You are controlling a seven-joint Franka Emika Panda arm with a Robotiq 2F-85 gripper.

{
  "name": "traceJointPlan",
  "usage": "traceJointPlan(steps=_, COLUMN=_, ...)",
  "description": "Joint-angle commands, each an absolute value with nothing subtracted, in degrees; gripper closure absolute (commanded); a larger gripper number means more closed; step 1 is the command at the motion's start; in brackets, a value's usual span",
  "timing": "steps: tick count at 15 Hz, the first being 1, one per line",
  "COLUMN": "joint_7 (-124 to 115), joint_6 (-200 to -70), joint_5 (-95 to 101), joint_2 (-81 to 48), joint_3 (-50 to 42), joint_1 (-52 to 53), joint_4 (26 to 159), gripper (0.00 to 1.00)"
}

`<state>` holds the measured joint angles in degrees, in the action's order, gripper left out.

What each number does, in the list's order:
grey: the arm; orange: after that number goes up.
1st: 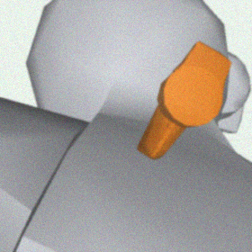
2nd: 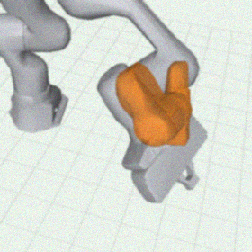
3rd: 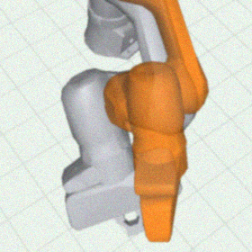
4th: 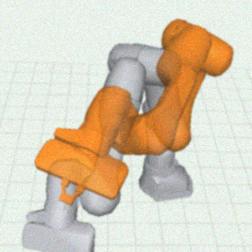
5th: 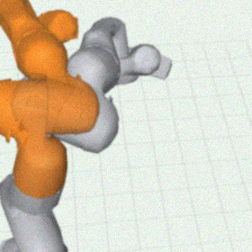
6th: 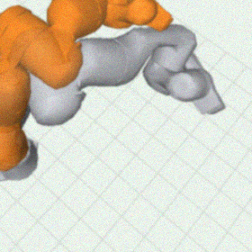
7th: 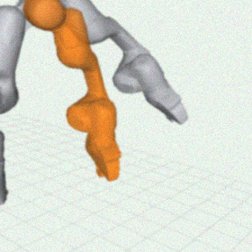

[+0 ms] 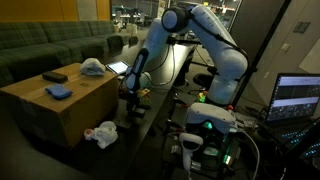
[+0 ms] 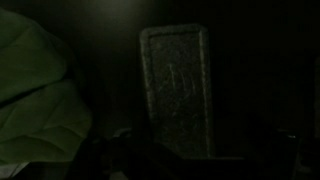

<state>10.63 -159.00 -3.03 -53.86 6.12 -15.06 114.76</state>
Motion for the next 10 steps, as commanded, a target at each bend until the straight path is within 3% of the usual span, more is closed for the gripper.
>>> traceJointPlan(steps=1, joint_7=12.0, joint_6=-158.0, joint_5=-2.9, joint_2=-54.0, joint_3=6.2, joint_1=-15.0, joint_4=114.2, gripper=0.00)
traceJointPlan(steps=3, joint_7=12.2, joint_6=-157.5, joint_5=-2.8, joint_2=-53.9, joint_3=6.1, joint_1=-14.9, joint_4=114.1, gripper=0.00)
traceJointPlan(steps=4, joint_7=12.4, joint_6=-157.5, joint_5=-2.7, joint_2=-53.8, joint_3=6.1, joint_1=-14.8, joint_4=114.2, gripper=0.25)
traceJointPlan(steps=6, joint_7=12.5, joint_6=-157.6, joint_5=-2.6, joint_2=-53.4, joint_3=6.0, joint_1=-14.5, joint_4=114.6, gripper=0.32)
traceJointPlan(steps=10, joint_7=12.4, joint_6=-157.6, joint_5=-2.3, joint_2=-53.0, joint_3=5.6, joint_1=-13.9, joint_4=115.0, gripper=0.64)
